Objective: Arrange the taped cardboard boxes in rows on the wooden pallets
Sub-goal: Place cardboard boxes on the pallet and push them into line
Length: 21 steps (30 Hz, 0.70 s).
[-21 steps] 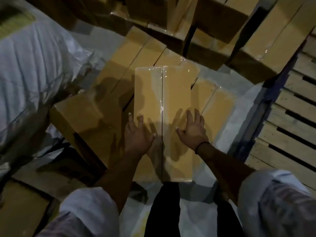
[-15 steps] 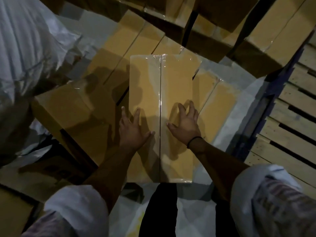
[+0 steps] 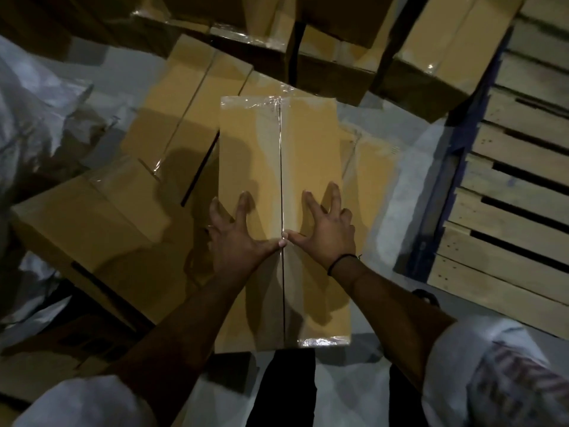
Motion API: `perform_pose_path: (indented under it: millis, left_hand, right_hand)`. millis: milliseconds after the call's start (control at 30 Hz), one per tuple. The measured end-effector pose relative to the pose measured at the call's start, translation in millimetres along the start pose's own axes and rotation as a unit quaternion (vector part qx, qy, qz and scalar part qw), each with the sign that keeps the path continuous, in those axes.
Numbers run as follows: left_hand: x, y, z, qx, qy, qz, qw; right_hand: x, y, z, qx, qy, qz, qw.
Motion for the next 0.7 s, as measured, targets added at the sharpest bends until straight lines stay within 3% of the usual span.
perform_pose_path:
  millis: [267,700]
  left_hand:
    - [-132,39,-13,-0.004,-0.056,-0.088,0.995]
    - [-409,109,-137,0.048,-0.068,-0.188,0.979]
  right_hand:
    - [-105,47,87,-0.041,-0.054,-0.073,0.995]
    - [-380,104,228,-0.119,-0.032,-0.166,0.978]
Point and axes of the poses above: each hand's wrist, its own y-axis away from the middle knuckle, its own z-axis out of the back of the hand, x = y × z, the point moved 5 cm from there along -y, towards the middle knuckle, and after that the axes turned 7 degrees about -y, right-handed, at the moved point
